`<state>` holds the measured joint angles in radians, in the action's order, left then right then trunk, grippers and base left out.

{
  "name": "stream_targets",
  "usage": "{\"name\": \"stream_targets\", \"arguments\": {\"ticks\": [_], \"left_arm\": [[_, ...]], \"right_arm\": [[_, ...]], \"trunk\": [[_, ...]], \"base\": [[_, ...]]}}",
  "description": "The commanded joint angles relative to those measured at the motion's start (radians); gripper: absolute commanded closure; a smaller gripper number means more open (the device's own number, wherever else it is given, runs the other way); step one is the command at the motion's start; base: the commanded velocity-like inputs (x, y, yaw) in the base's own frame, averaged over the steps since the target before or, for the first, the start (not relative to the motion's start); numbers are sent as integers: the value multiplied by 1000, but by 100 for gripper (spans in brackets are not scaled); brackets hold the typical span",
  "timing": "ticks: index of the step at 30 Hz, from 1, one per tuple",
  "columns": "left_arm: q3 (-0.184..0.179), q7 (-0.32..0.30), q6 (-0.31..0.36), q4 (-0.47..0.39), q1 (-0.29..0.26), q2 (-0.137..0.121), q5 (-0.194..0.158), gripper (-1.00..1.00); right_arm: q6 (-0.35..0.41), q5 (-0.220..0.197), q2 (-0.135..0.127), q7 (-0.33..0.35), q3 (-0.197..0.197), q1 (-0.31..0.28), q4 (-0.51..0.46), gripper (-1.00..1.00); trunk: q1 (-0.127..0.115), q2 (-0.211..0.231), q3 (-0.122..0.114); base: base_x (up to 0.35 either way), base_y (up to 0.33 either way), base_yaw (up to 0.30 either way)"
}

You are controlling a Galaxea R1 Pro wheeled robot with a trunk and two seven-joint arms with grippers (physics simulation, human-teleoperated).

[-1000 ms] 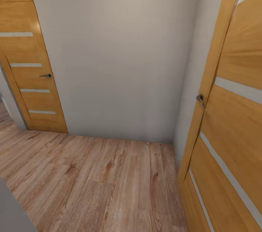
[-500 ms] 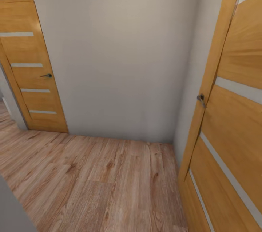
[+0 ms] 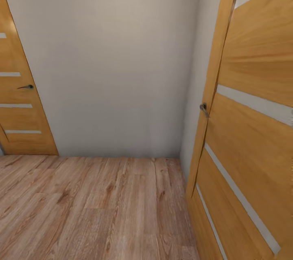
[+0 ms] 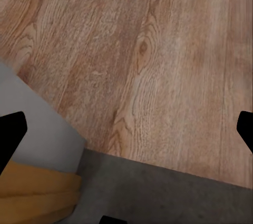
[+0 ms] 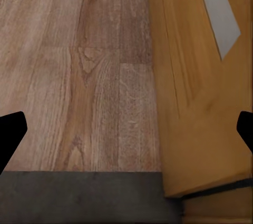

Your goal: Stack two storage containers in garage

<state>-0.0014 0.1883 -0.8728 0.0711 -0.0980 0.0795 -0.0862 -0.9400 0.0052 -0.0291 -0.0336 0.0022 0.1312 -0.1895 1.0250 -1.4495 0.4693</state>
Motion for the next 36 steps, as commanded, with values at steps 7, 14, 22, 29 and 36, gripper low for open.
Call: {"name": "stream_targets", "arguments": {"ticks": [7,14,22,29,36], "left_arm": [[-2,-6,-6,4,-2,-2,-5,-100],[-2,-3,-4,4,-2,-1,-8,-100],[-1,-3,-4,4,-2,0,-9,-100],[0,-1,-9,4,-2,-2,-11,-100],[2,-2,-3,4,-2,-2,-12,-100]], "right_arm": [[4,0,0,-6,0,1,-2,-100],[6,-1,0,-6,1,1,-2,-100],[5,-1,0,-6,1,1,-2,-100],[4,0,0,-6,1,1,-2,-100],[6,-1,0,-6,1,1,-2,-100]], "trunk": [[0,-1,1],[0,-1,1],[0,-1,1],[0,-1,1],[0,-1,1]], "base": [[0,0,-30],[0,0,-1],[0,0,0],[37,-1,0],[147,-21,0]]}}
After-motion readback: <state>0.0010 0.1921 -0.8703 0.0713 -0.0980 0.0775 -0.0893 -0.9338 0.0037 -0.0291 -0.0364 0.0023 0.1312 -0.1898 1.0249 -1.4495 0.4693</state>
